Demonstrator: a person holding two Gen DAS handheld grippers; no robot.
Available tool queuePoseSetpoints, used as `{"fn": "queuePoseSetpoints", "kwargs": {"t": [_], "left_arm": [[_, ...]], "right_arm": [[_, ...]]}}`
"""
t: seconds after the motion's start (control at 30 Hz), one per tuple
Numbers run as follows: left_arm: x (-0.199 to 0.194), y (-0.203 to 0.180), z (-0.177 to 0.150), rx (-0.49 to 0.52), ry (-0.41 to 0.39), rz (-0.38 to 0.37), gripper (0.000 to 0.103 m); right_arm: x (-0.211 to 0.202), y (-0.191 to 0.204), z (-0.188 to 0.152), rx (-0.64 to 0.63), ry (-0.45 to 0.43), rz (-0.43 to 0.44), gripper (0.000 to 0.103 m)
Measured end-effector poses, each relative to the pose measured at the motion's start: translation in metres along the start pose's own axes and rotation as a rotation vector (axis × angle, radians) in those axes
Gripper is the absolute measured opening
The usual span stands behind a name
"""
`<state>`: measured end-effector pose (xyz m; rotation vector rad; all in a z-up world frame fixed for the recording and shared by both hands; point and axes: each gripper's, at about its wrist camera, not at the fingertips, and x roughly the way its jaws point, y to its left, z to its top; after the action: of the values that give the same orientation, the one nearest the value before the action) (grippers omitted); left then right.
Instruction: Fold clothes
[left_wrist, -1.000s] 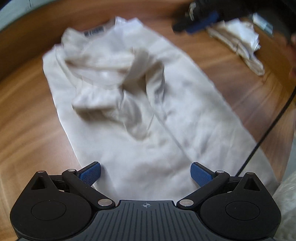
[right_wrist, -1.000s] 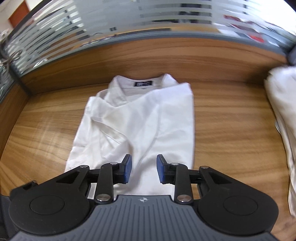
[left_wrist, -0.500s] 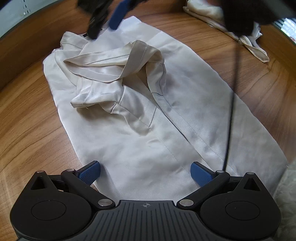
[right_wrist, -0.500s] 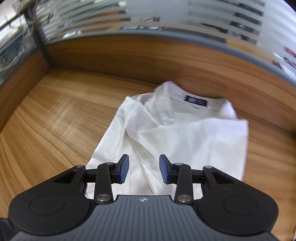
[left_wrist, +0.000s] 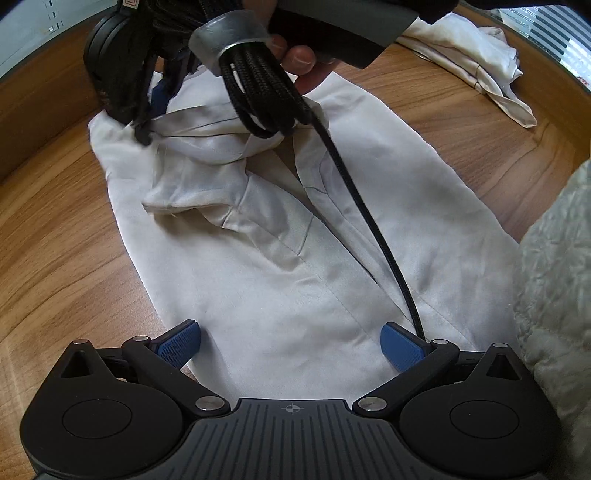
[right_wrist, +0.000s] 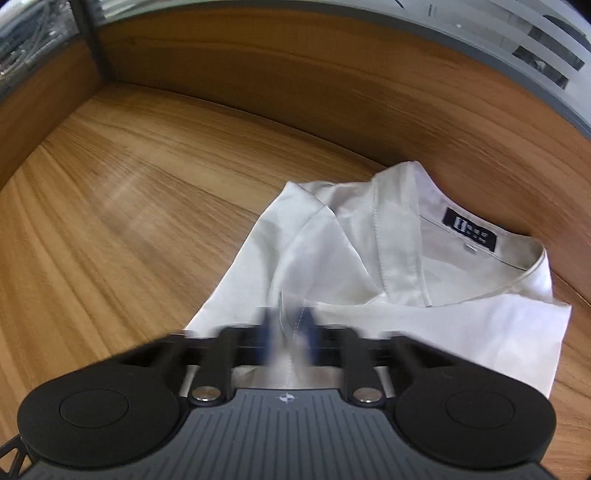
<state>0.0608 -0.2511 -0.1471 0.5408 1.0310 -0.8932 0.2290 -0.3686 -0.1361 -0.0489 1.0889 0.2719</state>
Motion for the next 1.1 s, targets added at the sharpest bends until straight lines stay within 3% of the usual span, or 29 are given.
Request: {"fn": "queuePoseSetpoints", "kwargs": {"t": [0.33, 0.67, 0.87, 1.1], "left_arm": [[-0.001, 0.002, -0.003, -0.002, 0.0, 0.002, 0.103], [0.0, 0.003, 0.0, -0.003, 0.004, 0.003, 0.103], [0.001, 0.003, 0.0, -0.009, 0.007, 0.007, 0.103], [0.001, 0.002, 0.002, -0.012, 0.013, 0.01, 0.103]], "right_arm": [[-0.052, -0.016, -0.021, 0.084, -0.101, 0.015, 0.003], [-0.119, -0.064, -0.079, 0.28, -0.181, -0.128, 0.003], [-0.148, -0.094, -0.133, 0.418, -0.149, -0.245, 0.003], [-0.151, -0.118, -0.182, 0.514, -0.067, -0.35, 0.003]]}}
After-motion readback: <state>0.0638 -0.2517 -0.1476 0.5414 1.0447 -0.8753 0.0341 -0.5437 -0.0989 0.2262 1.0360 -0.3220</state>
